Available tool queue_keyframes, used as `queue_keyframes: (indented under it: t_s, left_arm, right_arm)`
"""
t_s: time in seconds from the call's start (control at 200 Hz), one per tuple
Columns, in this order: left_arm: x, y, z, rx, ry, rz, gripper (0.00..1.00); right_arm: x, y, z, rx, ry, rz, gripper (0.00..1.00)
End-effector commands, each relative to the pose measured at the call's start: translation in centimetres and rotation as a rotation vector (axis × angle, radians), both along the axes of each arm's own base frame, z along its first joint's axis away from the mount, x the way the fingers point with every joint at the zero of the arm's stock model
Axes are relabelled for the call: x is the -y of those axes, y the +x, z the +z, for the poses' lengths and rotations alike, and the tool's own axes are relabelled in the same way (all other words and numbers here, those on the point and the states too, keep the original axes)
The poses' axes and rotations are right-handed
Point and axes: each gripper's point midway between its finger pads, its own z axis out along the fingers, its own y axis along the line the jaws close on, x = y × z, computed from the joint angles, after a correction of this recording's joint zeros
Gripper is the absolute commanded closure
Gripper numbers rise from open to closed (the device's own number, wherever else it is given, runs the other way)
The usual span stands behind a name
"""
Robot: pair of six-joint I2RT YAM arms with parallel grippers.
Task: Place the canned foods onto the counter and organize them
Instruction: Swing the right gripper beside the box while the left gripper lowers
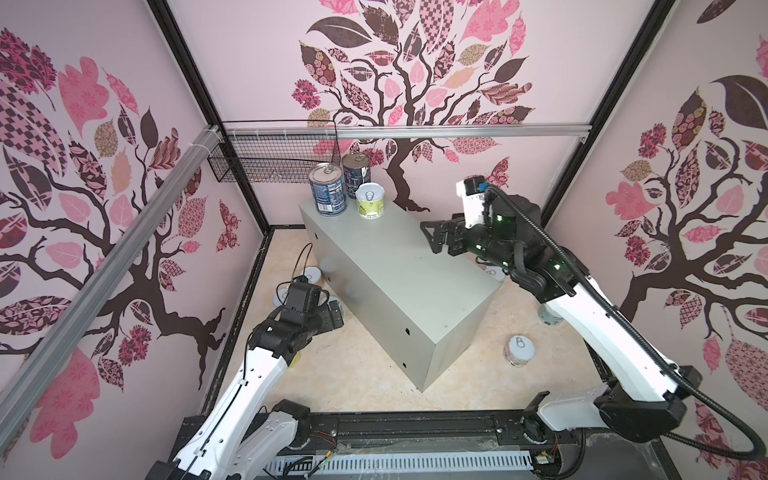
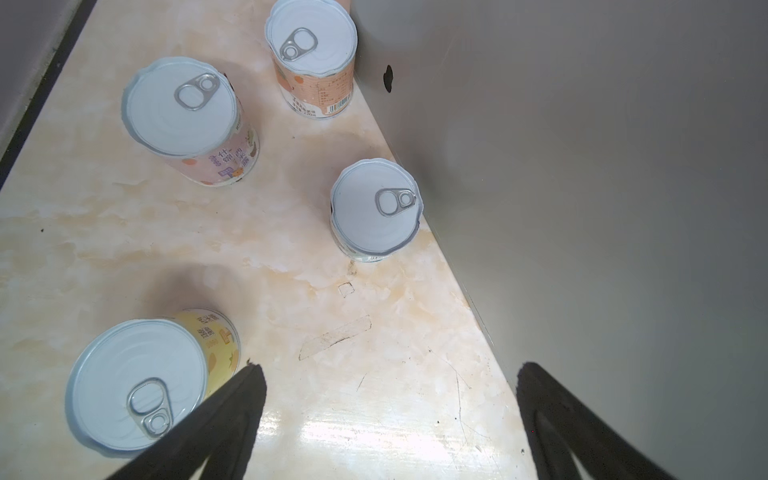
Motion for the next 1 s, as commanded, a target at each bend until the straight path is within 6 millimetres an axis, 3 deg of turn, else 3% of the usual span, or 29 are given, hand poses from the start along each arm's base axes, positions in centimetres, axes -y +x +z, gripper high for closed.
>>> queue_keyframes:
  t_s: [0.0, 0.13, 0.365, 0.515, 0.74, 0.99]
  left_arm:
    - [0.1, 1.5, 0.8, 0.025, -0.011, 0.029, 0.02]
    - [0.2, 2.8, -0.1, -0.007, -0.010, 0.047, 0.02]
    - [-0.9, 4.8, -2.1, -0.069, -0.025, 0.113, 0.02]
    - [-0.7, 5.7, -3.1, -0.070, -0.060, 0.134, 0.02]
    - [-0.2, 7.1, -5.0, -0.095, -0.109, 0.167, 0.02]
    - [-0.4, 8.2, -7.2, -0.134, -0.150, 0.204, 0.02]
  right_arm:
    - [5.3, -1.1, 1.7, 0.025, 0.154, -0.072, 0.00]
    - [10.4, -1.8, -0.1, 0.017, 0.219, -0.197, 0.00]
    - [14.7, -1.8, -6.6, -0.078, 0.344, -0.332, 0.00]
    - [15.9, -1.4, -11.4, -0.132, 0.403, -0.383, 0.00]
    - [16.1, -0.9, -17.4, -0.201, 0.431, -0.408, 0.00]
    - [16.2, -0.9, -21.5, -0.242, 0.399, -0.419, 0.00]
